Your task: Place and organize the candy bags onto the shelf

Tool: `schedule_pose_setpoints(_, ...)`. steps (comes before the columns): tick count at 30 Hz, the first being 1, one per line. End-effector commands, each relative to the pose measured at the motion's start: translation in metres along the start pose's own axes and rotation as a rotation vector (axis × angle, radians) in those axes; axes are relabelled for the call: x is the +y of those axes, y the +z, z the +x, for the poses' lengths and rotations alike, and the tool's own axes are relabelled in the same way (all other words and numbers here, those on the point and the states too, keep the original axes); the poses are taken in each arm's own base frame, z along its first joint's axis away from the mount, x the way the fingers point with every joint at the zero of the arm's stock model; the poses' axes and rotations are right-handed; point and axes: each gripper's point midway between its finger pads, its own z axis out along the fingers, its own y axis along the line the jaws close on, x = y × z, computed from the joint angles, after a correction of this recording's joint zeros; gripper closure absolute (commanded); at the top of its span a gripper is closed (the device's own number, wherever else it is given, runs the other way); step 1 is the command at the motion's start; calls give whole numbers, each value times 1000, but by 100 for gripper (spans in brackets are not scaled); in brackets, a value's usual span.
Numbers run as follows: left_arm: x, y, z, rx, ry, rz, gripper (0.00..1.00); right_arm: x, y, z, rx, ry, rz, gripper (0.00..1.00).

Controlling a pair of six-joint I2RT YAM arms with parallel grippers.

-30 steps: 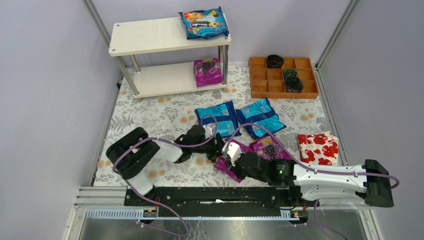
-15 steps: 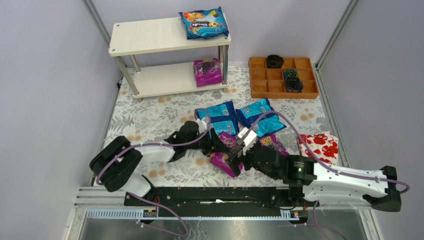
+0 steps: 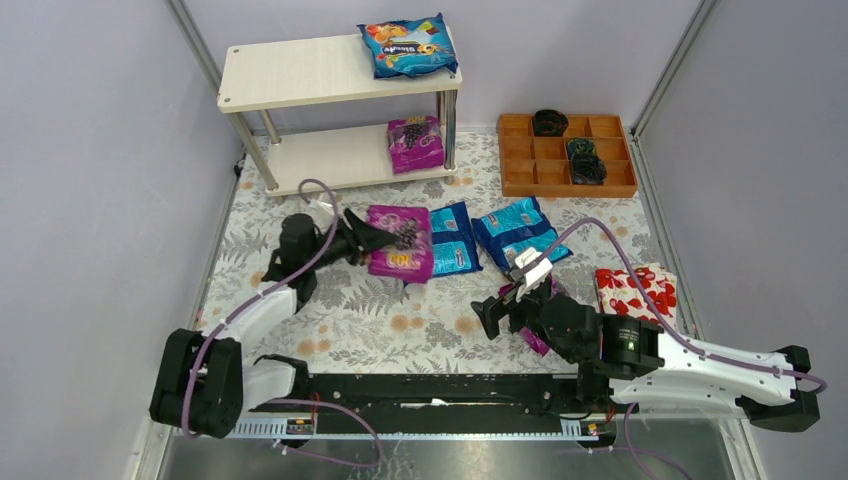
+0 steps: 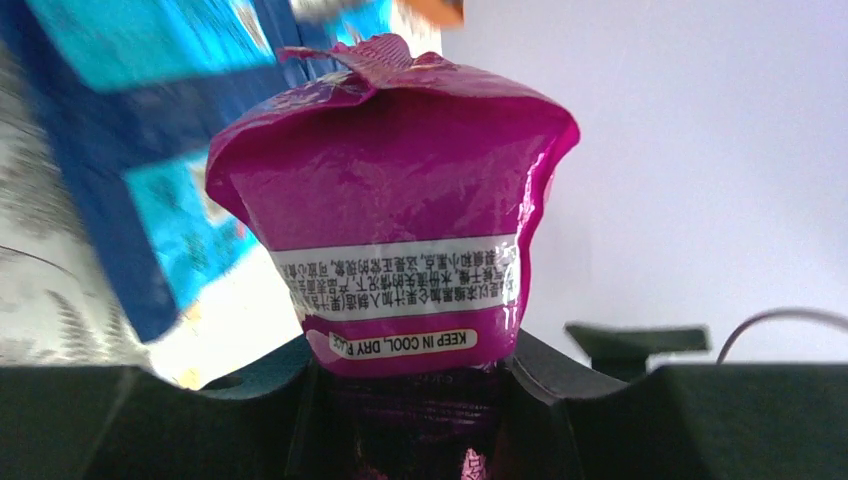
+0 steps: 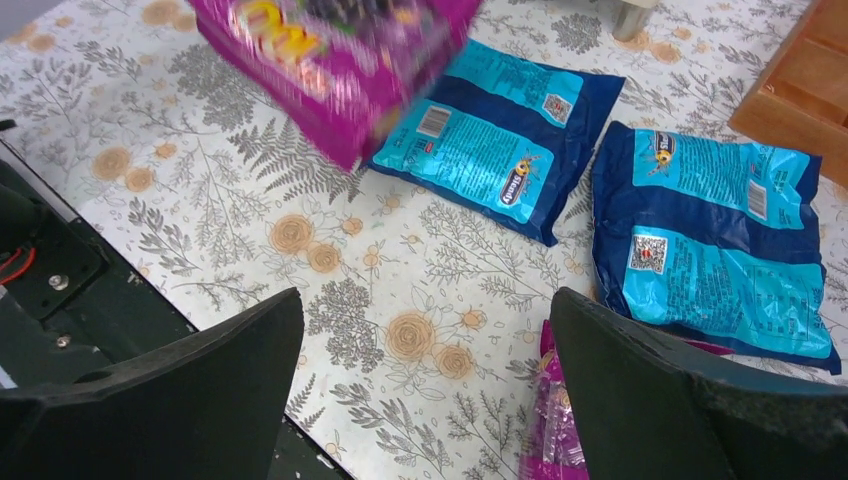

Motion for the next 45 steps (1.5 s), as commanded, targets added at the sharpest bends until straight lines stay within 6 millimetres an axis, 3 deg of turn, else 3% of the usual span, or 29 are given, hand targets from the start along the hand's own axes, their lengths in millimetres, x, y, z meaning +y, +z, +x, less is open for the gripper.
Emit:
schedule_pose_setpoints(1, -22, -29, -61, -199, 32, 133, 54, -6, 1, 2, -9, 22, 37, 0)
schedule_pose_setpoints(10, -14, -47, -176, -552, 58, 162, 55, -7, -6, 4, -15, 34, 11, 0)
schedule_pose_setpoints(15, 9, -51, -225, -731, 80, 80, 55, -10, -13, 0, -43, 71, 0, 0)
schedule_pose_setpoints(29, 26, -13, -305, -792, 115, 139, 57, -15, -21, 2, -43, 94, -1, 0)
schedule_pose_setpoints(40, 44, 19, -337, -770, 167, 78, 56, -10, -13, 8, -14, 73, 5, 0)
schedule_pose_setpoints(45, 57, 33, -341, -744, 146, 63, 54, -8, -10, 9, 3, 64, 7, 0)
